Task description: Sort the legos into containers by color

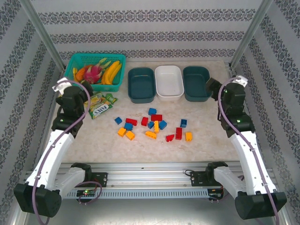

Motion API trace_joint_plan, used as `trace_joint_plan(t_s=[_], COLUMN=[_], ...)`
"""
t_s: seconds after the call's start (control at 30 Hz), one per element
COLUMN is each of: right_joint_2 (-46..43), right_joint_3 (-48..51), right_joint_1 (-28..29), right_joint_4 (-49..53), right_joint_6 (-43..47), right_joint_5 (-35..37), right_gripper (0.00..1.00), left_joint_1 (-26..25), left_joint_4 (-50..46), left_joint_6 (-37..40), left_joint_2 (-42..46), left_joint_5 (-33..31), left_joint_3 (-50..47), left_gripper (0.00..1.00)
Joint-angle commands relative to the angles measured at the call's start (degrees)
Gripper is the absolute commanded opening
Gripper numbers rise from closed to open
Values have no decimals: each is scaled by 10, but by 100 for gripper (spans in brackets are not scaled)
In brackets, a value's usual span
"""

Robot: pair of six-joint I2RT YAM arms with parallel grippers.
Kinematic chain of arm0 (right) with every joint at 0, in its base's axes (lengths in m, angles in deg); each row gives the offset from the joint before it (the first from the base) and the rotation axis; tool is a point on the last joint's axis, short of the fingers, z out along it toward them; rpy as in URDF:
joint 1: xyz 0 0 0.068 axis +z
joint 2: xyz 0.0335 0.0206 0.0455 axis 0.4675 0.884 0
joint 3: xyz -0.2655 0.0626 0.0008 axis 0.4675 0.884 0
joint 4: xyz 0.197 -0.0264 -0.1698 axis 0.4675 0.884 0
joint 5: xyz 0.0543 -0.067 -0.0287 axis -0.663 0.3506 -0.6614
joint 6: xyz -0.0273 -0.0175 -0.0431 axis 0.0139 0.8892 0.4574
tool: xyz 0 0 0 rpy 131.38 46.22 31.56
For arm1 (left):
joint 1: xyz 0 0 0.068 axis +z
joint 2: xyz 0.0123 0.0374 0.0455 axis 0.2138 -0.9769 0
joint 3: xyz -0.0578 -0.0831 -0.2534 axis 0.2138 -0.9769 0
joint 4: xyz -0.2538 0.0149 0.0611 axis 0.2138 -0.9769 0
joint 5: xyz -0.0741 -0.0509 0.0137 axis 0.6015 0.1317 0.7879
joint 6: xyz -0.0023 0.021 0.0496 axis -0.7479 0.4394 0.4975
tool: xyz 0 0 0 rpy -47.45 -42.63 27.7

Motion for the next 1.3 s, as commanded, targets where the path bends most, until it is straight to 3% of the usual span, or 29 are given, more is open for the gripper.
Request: trace_joint_plan(t_s=[0.0,0.17,0.33,0.47,0.73,1.0,1.27], right_joint_2=[37,57,74,111,254,374,451], right_joint_3=[-36,-57,-52,-29,2,-20,-53], right_joint_1=[32,81,119,160,161,140,119], right_joint_4=[205,300,346,356,289,196,172], right_joint_6=[-43,-27,-43,-53,-59,-60,-48], right_joint_5=[-34,-23,-65,-68,-115,-138,-159], right_gripper=[91,87,87,87,86,83,62], left_joint_1=[8,2,-45,-115,-230,-260,-265], left_joint_4=[-180,-194,-207,-205,-79,-55,-49], left_joint_6=[-86,-85,-80,-75,-118,-118,-126], left_joint_2=[-26,-64,-63,-67,-103,-145,-153], left_joint_5=[66,238,310,327,400,428,423], left_joint_3=[38,68,50,29,-21,-2,3], left_gripper=[100,100,100,100,100,100,99])
